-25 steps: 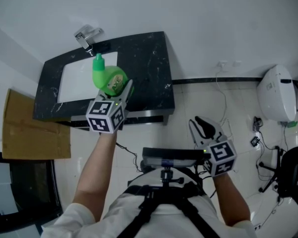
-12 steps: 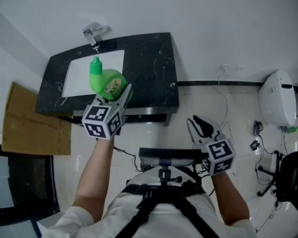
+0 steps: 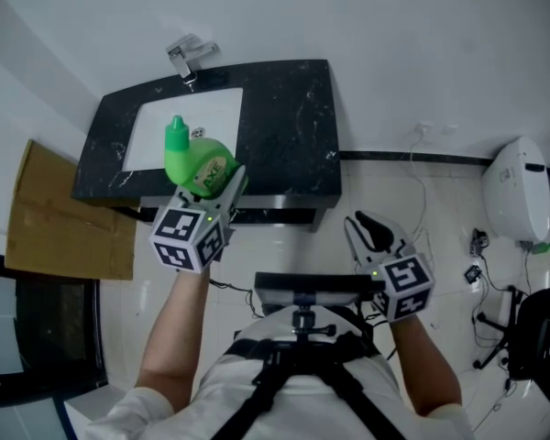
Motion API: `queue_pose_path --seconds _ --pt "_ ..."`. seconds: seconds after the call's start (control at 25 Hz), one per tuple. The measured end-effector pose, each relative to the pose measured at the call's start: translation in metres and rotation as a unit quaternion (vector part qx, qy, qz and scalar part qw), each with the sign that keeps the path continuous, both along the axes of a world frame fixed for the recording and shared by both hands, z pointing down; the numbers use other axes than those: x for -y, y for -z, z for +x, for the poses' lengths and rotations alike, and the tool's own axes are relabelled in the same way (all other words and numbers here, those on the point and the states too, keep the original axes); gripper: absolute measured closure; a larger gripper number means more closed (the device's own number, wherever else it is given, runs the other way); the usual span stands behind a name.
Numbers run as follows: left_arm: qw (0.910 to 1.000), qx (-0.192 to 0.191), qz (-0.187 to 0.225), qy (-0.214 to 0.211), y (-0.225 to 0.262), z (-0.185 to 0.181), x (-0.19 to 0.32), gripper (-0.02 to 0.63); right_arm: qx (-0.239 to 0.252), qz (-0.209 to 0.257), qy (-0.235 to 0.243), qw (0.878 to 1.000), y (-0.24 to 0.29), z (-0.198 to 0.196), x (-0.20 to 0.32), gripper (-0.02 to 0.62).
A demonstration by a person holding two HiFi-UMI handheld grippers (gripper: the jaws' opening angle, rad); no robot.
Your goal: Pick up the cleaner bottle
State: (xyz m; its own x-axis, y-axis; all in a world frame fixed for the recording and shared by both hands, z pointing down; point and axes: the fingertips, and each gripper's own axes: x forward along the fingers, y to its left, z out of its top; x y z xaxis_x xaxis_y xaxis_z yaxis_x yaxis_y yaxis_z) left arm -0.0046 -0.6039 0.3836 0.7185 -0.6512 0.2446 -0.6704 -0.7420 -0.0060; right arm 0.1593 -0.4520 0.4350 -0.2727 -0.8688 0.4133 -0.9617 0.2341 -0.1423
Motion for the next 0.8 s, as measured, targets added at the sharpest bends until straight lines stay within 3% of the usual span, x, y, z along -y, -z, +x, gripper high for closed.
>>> queue_pose_path --seconds 0.8 --pt "0.9999 0.004 -0.007 0.012 -0.006 -0.042 -0.026 0.43 -0.005 -0.004 0.029 1.0 0.001 -0.032 0.012 0.514"
